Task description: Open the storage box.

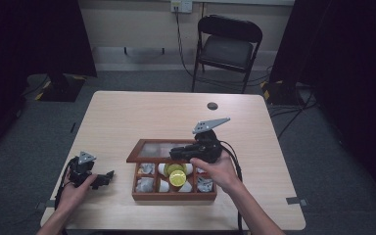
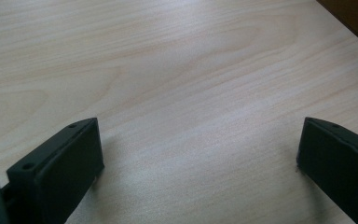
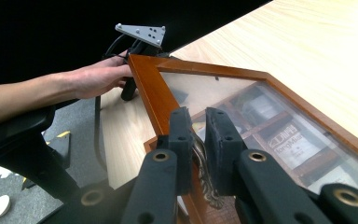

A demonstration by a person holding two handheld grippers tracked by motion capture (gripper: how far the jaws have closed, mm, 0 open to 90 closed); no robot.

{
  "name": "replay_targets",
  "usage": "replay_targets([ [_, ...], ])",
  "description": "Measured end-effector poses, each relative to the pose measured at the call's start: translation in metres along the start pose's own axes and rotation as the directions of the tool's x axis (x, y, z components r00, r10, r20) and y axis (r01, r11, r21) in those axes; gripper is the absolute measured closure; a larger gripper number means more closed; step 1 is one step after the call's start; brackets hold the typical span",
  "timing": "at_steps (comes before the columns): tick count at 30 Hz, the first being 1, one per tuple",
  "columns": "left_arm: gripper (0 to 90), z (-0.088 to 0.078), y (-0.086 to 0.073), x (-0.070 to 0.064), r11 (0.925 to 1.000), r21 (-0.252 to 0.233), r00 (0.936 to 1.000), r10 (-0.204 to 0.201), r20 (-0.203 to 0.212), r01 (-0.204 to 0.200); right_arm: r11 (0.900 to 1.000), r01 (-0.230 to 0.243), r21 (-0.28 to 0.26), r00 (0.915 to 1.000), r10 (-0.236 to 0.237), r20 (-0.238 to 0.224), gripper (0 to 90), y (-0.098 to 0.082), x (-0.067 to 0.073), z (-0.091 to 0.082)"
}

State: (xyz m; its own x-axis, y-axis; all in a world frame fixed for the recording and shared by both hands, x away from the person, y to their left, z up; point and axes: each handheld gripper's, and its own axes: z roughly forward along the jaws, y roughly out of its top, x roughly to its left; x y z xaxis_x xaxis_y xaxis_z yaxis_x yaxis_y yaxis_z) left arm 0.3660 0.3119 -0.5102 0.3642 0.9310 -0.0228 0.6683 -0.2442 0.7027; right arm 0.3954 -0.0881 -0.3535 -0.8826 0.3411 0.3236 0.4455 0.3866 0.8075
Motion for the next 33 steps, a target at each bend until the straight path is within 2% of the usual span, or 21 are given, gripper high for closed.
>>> replay_targets([
  [16, 0.0, 0.0, 0.0, 0.0, 1.0, 0.0, 1.0, 0.0, 0.0, 0.0, 1.0, -0.012, 0.009, 0.9997, 0.012, -0.019, 81.2, 0.013, -0.008, -0.003],
  [24, 0.0, 0.0, 0.0, 0.0, 1.0, 0.0, 1.0, -0.001, 0.001, 0.001, 1.0, -0.004, 0.008, 0.9999, 0.004, -0.01, 81.3, 0.022, -0.011, -0.004],
  [33, 0.0, 0.0, 0.0, 0.0, 1.0, 0.0, 1.0, 0.0, 0.0, 0.0, 1.0, -0.019, 0.018, 0.9995, 0.019, -0.024, 81.6, 0.031, -0.017, -0.006],
])
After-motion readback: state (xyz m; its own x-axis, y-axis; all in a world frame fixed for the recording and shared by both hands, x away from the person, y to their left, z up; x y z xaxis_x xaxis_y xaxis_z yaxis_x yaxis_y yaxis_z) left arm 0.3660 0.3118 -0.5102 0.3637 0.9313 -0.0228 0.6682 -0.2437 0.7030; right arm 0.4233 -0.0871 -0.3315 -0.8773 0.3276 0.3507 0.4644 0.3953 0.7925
